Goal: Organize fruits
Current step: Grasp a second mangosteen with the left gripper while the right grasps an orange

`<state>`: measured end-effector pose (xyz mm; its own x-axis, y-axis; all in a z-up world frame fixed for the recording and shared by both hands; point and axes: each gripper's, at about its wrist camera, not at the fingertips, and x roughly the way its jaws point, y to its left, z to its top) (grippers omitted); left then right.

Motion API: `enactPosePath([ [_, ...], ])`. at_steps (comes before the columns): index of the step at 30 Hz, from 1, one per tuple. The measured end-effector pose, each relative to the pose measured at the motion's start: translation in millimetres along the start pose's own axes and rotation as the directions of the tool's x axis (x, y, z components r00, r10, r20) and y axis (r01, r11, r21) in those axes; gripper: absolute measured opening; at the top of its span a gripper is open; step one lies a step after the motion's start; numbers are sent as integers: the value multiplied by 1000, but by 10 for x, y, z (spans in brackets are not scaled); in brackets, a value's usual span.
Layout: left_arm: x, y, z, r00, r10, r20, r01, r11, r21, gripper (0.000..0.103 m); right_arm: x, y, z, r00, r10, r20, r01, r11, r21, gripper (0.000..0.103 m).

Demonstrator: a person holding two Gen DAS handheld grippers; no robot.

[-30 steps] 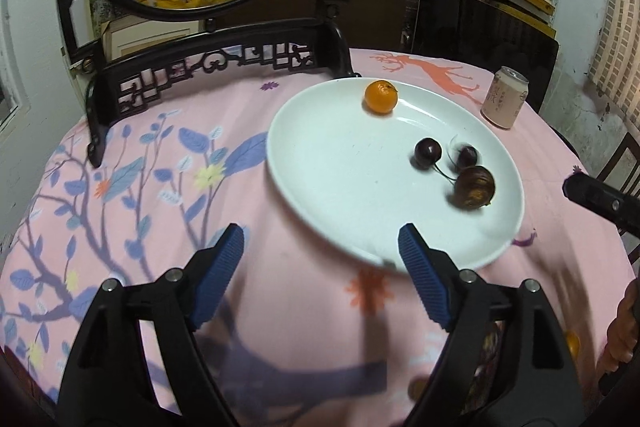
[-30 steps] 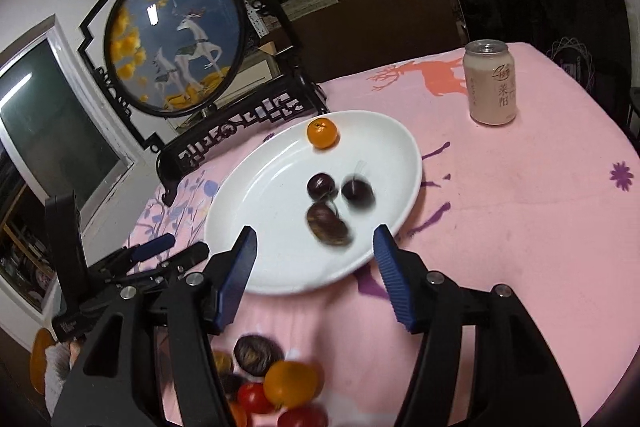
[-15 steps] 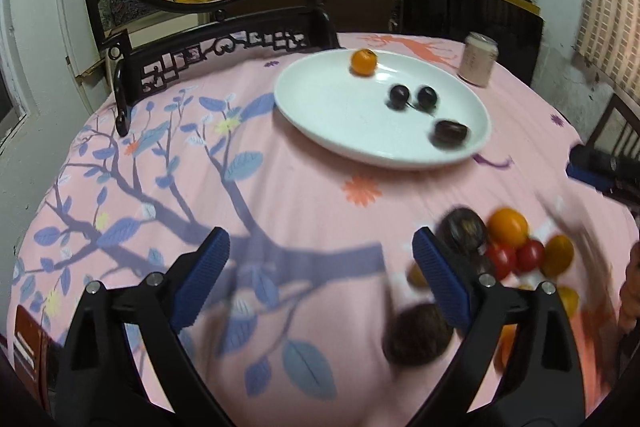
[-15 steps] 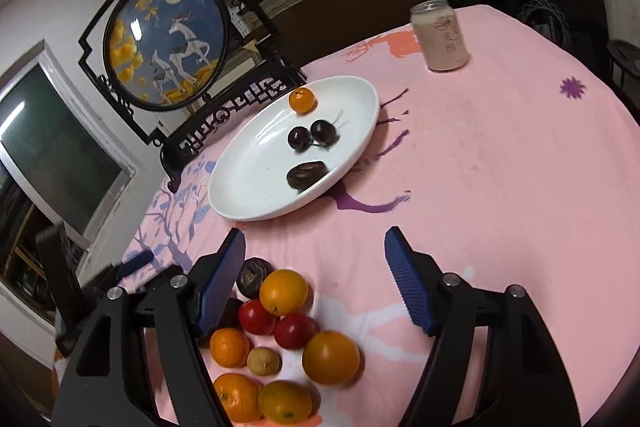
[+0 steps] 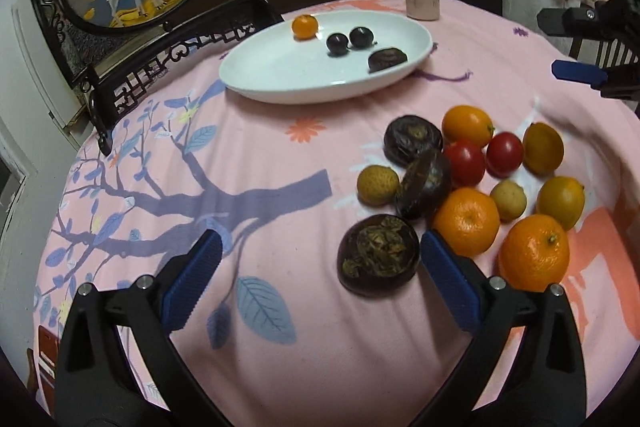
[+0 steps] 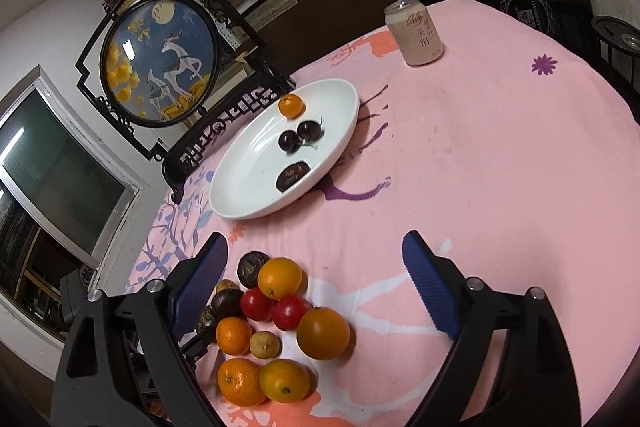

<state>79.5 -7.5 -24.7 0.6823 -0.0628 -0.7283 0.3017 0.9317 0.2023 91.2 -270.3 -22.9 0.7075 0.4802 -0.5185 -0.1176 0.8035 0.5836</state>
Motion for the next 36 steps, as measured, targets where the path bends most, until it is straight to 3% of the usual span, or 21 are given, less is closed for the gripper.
enactPosePath([
  [3,33,14,-2,1000,15,-7,-15,1000,3,101,23,24,-29,1000,-6,-14,6,1000,-12,89],
  [6,82,168,19,995,100,-16,-100,995,-22,101,23,36,-46,1000,-18,-16,17,1000,-24,89],
  [8,139,382,29,984,172,-41,-175,980,-91,101,10,26,-52,1000,-17,-16,16,1000,-23,89],
  [12,232,689,4,992,73,-100,-95,965,-245,101,0,68,-142,999,-31,-44,28,997,-71,89],
  [20,274,511,-8,986,122,-109,-139,977,-160,101,72,108,-384,990,-79,-114,63,989,-136,89],
  [22,276,527,-5,987,116,-111,-134,977,-165,101,107,140,-421,984,-141,-111,119,976,-183,89],
  [26,283,556,-10,989,93,-117,-114,975,-191,101,226,184,-490,949,-299,-103,258,920,-295,89],
  [30,287,563,-10,989,92,-118,-114,975,-193,101,37,58,-360,939,-345,-2,332,906,-264,84],
  [33,283,557,-10,988,98,-116,-119,975,-188,101,-28,-135,-292,972,-230,-43,221,963,-155,83],
  [36,283,555,-12,988,99,-116,-120,975,-188,101,78,-113,-348,976,-193,-100,176,971,-162,77],
])
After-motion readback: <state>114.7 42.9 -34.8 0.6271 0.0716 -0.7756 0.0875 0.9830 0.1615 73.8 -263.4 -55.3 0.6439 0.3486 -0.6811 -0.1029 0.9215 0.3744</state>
